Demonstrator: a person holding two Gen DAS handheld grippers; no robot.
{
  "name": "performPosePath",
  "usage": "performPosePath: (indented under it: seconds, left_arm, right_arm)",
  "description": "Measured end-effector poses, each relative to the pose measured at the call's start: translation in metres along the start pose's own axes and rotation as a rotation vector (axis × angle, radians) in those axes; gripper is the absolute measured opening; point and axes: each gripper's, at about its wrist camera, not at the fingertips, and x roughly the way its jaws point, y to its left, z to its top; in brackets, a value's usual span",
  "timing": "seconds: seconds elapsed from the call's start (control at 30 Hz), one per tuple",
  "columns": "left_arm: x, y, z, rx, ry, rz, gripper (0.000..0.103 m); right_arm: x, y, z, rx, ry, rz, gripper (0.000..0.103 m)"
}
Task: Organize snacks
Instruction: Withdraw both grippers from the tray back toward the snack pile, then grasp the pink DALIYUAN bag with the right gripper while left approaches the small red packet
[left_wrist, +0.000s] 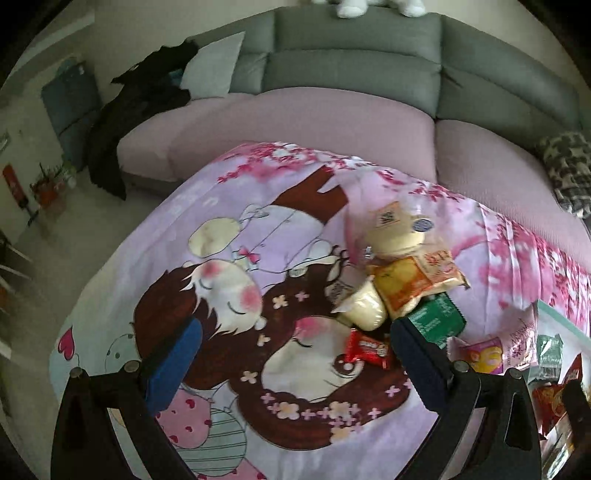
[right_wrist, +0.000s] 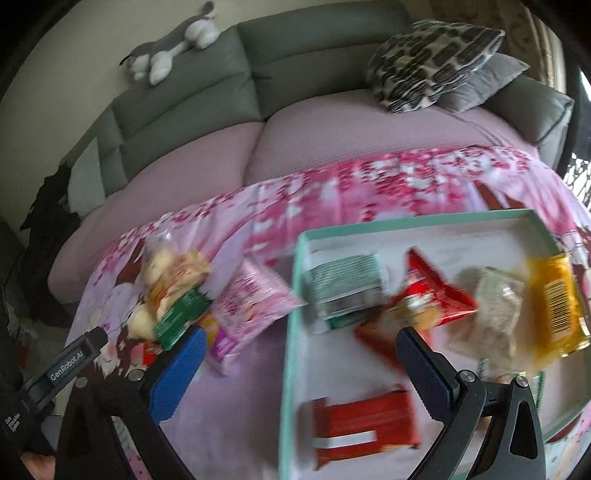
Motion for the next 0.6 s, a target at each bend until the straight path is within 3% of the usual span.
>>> performPosePath:
  seconds: [0.6]
  left_arm:
    - [0.024,0.045,0.0,-0.114,0.046,-0.042,0.102]
  right_arm:
    - [0.03,0.061,-0.016,-0.087,0.053,0.052,0.103]
